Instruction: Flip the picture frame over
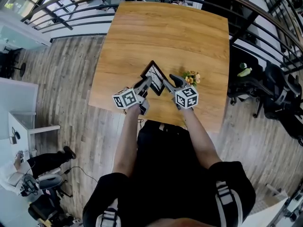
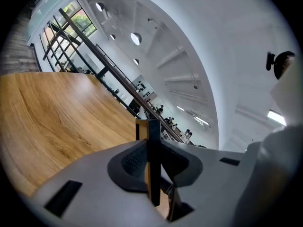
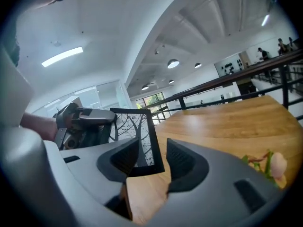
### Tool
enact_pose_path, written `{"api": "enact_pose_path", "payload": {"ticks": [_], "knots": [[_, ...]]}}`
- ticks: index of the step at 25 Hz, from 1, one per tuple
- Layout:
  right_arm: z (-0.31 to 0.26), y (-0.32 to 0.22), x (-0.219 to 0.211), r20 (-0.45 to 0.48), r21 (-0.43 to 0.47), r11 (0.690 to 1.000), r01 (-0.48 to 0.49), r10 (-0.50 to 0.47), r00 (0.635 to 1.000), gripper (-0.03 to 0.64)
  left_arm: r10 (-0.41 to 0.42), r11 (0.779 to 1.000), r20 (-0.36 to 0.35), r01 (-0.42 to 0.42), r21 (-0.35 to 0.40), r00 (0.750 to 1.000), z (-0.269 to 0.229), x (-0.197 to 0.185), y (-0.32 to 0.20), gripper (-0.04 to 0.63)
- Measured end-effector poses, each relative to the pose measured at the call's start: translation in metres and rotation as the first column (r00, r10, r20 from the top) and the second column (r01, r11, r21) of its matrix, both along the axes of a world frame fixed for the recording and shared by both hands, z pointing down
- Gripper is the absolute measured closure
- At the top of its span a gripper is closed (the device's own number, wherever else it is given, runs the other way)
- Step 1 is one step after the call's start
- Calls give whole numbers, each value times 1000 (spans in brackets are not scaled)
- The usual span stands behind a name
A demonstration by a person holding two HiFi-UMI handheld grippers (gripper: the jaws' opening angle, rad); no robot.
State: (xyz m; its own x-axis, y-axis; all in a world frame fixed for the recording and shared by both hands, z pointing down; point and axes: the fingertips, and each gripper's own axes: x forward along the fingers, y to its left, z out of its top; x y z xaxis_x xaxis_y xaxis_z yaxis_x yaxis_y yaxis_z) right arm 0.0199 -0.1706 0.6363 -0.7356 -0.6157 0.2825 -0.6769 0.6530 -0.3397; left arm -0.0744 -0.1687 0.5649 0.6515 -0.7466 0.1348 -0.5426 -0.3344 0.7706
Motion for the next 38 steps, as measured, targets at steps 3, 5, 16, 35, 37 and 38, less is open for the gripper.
{"api": "enact_pose_path", "payload": {"ticks": [3,5,16,35,37,38], "knots": [[-1,-1,2,-19,7,1000,11,-11,1000,413,27,1000,-2,-27,16,1000,-3,0,3,511],[-4,-1,-1,-26,8,1000,29,-29,999,408,59,998,8,-59,17,998,-1,1,8,512],[-3,19,-20,121,-90,988,125,-113,986,410,154,988,-55,-153,16,987,7,0,39,512],[1,41,-33,281,-175,925,338,-282,917,468,241,971,-142,-239,28,960,7,-5,54,512],[2,41,-31,274,-172,927,333,-280,920,471,237,971,-144,-236,26,961,8,-4,54,512],[1,42,-30,273,-171,928,332,-279,921,476,236,972,-143,-235,26,961,8,-4,54,512]]}}
